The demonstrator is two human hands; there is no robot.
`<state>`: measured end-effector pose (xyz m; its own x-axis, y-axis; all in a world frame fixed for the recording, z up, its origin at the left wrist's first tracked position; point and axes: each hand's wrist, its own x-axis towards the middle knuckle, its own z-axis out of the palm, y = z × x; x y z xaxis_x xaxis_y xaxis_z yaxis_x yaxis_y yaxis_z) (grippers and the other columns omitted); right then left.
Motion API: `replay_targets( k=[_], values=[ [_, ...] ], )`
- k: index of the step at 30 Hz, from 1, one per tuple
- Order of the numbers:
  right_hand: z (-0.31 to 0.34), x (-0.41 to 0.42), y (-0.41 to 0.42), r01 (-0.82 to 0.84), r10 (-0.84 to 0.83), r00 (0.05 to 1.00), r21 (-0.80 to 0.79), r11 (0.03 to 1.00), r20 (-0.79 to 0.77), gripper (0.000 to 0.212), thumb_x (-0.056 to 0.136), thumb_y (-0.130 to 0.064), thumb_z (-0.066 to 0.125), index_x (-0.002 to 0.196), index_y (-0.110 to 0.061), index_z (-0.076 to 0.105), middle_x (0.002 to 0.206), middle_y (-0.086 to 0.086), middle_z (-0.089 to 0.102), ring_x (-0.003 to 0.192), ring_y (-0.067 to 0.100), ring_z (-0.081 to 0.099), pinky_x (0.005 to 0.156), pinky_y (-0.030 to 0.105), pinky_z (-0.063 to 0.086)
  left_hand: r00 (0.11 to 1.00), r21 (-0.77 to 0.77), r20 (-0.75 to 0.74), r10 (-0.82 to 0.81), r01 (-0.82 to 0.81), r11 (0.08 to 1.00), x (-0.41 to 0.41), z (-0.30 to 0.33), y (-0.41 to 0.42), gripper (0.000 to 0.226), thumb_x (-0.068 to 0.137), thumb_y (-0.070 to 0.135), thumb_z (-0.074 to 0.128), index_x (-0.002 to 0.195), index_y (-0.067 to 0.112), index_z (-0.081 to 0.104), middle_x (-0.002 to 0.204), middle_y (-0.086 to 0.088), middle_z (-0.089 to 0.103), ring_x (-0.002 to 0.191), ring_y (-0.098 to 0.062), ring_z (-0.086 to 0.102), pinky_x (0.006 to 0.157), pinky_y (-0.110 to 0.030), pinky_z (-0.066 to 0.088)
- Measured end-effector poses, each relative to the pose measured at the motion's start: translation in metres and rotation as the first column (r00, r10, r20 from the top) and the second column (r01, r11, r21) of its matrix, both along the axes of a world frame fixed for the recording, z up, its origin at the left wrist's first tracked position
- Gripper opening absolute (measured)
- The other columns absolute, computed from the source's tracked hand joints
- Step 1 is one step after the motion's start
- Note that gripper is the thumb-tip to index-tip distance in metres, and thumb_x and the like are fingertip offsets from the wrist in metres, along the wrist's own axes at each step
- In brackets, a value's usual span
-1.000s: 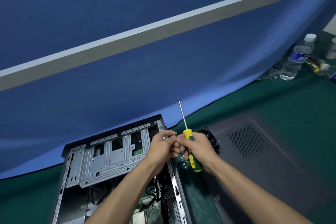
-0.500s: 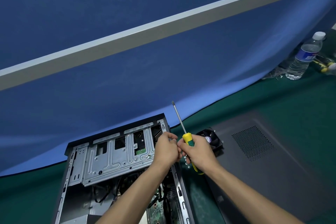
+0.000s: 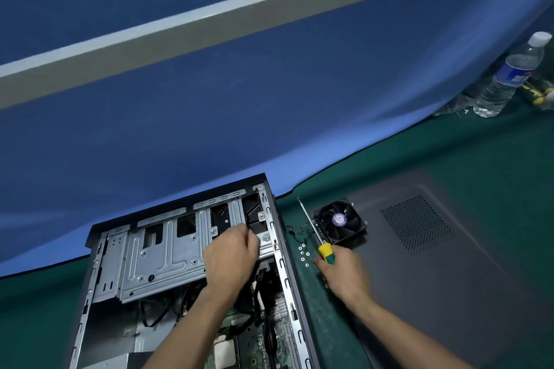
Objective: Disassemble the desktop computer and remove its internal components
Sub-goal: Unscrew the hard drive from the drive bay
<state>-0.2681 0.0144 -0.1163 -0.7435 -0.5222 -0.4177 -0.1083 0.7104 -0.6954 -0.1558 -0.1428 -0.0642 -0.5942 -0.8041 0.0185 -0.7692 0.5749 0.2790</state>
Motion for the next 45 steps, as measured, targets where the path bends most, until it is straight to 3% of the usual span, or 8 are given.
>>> replay_targets(
  k=[8,20,28,33,35,37,41,45],
  values=[
    [-0.027,0.007,-0.014,-0.053,0.079,0.986,0.168,0.984,-0.149,0.018,0.093,-0.033,0.055,0.097,-0.017,0.061,0.091,0.003,0.069,0.087,0.025,0.064,0.073,0.031,0.048,0.999,-0.042,-0.031,-0.033,0.032,0.999,0.001,-0.012,-0.005,0.041,0.081,0.019,0.055,0.05,0.024,0.029,0.041,0.01,0.031,0.036,-0.008,0.031,0.041,-0.019,0.024],
    [-0.038,0.004,-0.032,-0.118,0.168,0.966,0.239,0.964,-0.198,0.017,0.095,-0.03,0.051,0.102,-0.016,0.058,0.102,0.002,0.069,0.096,0.026,0.063,0.077,0.031,0.046,0.994,-0.029,-0.076,-0.078,0.076,0.997,0.001,-0.01,-0.004,0.044,0.072,0.009,0.067,0.053,0.023,0.03,0.043,0.014,0.018,0.037,0.001,0.016,0.044,-0.015,0.011],
    [-0.031,0.006,-0.027,-0.089,0.103,0.99,0.143,0.986,-0.096,0.019,0.093,-0.033,0.054,0.091,-0.016,0.061,0.087,0.005,0.069,0.084,0.026,0.064,0.072,0.031,0.05,0.994,-0.068,-0.082,-0.068,0.062,0.996,0.002,-0.014,-0.007,0.039,0.08,0.015,0.063,0.056,0.022,0.033,0.043,0.013,0.024,0.036,-0.004,0.023,0.043,-0.016,0.013],
    [-0.003,-0.002,-0.014,-0.106,0.108,0.992,0.034,0.994,-0.059,0.02,0.089,-0.035,0.058,0.076,-0.02,0.059,0.076,0.001,0.065,0.077,0.025,0.06,0.064,0.028,0.043,0.983,-0.082,-0.13,-0.128,0.118,0.99,0.004,-0.008,-0.002,0.012,0.096,0.03,0.046,0.101,0.019,0.049,0.066,0.008,0.055,0.039,-0.006,0.04,0.039,-0.018,0.02],
    [0.014,-0.009,-0.011,-0.158,0.16,0.983,0.023,0.987,-0.094,0.02,0.089,-0.033,0.059,0.074,-0.02,0.057,0.075,-0.001,0.063,0.077,0.024,0.059,0.062,0.027,0.038,0.959,-0.122,-0.115,-0.258,0.244,0.962,0.002,0.0,0.001,0.037,0.096,0.03,0.047,0.129,0.018,0.037,0.085,-0.004,0.058,0.04,-0.011,0.041,0.037,-0.018,0.021],
    [0.033,-0.016,-0.009,-0.236,0.241,0.96,0.05,0.97,-0.14,0.02,0.088,-0.034,0.058,0.074,-0.021,0.055,0.073,-0.002,0.06,0.076,0.024,0.058,0.062,0.028,0.039,0.92,-0.218,-0.045,-0.39,0.371,0.902,-0.001,0.011,0.006,0.055,0.089,0.029,0.059,0.135,0.018,0.033,0.08,-0.007,0.052,0.037,-0.007,0.027,0.033,-0.013,0.009],
    [0.073,-0.025,-0.01,-0.391,0.416,0.885,0.149,0.908,-0.209,0.025,0.087,-0.034,0.055,0.068,-0.021,0.049,0.067,-0.004,0.055,0.073,0.024,0.056,0.062,0.029,0.04,0.902,-0.37,0.018,-0.431,0.407,0.835,-0.002,0.029,0.009,0.055,0.077,0.027,0.075,0.127,0.013,0.057,0.071,-0.004,0.052,0.037,-0.009,0.027,0.032,-0.015,0.007],
    [0.115,-0.032,-0.021,-0.542,0.568,0.81,0.182,0.82,-0.148,0.026,0.081,-0.036,0.061,0.067,-0.015,0.056,0.062,0.0,0.057,0.059,0.019,0.053,0.056,0.028,0.04,0.903,-0.499,-0.019,-0.429,0.363,0.787,-0.001,0.044,0.004,0.027,0.065,0.019,0.086,0.086,0.011,0.07,0.062,0.001,0.056,0.039,-0.016,0.05,0.033,-0.019,0.024]
  ],
)
